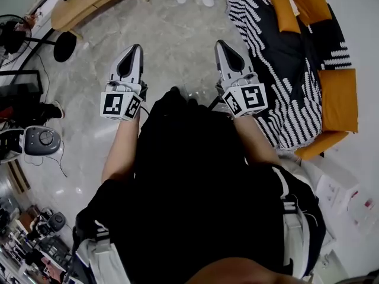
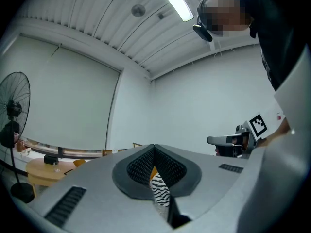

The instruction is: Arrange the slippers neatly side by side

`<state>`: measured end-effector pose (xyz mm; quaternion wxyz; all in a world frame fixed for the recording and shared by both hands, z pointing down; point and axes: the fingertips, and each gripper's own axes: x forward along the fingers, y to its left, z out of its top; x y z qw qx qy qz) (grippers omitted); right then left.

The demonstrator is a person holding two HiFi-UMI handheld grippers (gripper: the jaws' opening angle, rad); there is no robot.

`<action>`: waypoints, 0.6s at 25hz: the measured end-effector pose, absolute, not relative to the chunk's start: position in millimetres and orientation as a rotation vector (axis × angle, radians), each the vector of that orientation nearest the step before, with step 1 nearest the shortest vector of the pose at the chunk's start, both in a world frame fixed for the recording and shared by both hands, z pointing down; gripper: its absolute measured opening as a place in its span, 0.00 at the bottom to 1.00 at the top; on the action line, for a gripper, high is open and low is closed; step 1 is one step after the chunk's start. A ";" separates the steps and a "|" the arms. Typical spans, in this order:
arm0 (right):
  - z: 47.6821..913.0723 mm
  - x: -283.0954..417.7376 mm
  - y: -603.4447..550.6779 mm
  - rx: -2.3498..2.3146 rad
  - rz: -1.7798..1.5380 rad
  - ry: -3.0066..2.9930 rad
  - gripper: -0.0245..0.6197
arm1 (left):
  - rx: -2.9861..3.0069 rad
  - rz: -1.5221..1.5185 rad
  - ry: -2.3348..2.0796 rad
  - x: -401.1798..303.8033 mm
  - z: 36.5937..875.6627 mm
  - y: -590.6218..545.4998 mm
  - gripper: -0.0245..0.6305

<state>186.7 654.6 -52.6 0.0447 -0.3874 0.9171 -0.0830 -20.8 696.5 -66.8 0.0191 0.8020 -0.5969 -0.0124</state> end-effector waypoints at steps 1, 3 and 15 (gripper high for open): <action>-55.9 186.2 655.8 -1.168 -0.240 2.784 0.09 | 2.495 -0.036 -1.838 -21.8 -66.1 696.5 0.06; -59.4 183.3 657.4 -1.143 -0.215 2.779 0.09 | 2.500 -0.036 -1.823 -24.0 -65.8 695.0 0.06; -46.3 175.1 612.3 -1.180 -0.249 2.806 0.09 | 2.482 -0.095 -1.778 -36.1 -50.1 647.8 0.06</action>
